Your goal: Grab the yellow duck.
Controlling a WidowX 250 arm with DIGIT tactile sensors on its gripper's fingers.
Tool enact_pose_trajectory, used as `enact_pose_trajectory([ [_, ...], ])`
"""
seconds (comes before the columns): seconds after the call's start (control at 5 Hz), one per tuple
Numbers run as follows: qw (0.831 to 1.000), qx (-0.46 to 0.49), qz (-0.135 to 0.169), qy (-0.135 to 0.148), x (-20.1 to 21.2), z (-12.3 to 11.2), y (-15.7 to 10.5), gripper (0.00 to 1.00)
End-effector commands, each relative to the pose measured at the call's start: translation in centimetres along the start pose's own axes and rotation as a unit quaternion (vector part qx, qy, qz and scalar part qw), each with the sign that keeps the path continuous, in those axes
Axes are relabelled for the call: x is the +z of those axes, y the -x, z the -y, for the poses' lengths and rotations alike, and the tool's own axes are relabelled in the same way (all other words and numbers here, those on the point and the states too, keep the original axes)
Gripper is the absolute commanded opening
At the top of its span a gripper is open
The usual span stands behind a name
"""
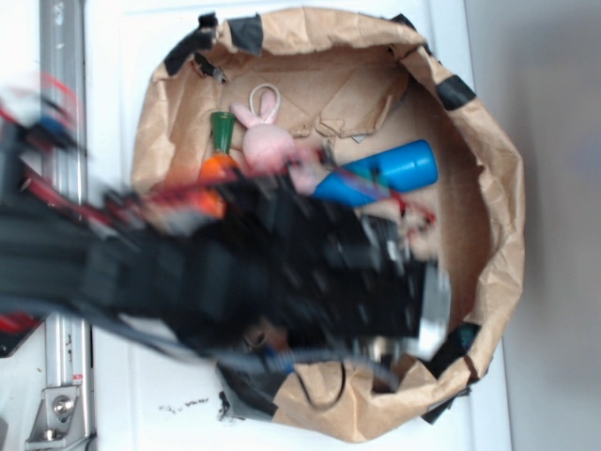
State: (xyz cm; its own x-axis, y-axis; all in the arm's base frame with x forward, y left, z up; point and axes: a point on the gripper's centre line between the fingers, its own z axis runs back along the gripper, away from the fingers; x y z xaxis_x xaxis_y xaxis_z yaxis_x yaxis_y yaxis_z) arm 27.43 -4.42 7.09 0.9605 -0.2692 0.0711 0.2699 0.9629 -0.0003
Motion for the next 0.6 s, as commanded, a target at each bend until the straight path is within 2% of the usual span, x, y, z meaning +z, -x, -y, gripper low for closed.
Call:
enact_pose_trajectory([
  [0.0, 0.991, 0.128, 0.024, -0.008, 8.6, -3.4, 3.2, 0.0],
  [0.2, 0.99, 0.134, 0.028, -0.022, 9.3, -2.1, 1.8, 0.0],
  [0.4, 0.991, 0.13, 0.041, -0.019, 9.1, -0.7, 0.6, 0.0],
])
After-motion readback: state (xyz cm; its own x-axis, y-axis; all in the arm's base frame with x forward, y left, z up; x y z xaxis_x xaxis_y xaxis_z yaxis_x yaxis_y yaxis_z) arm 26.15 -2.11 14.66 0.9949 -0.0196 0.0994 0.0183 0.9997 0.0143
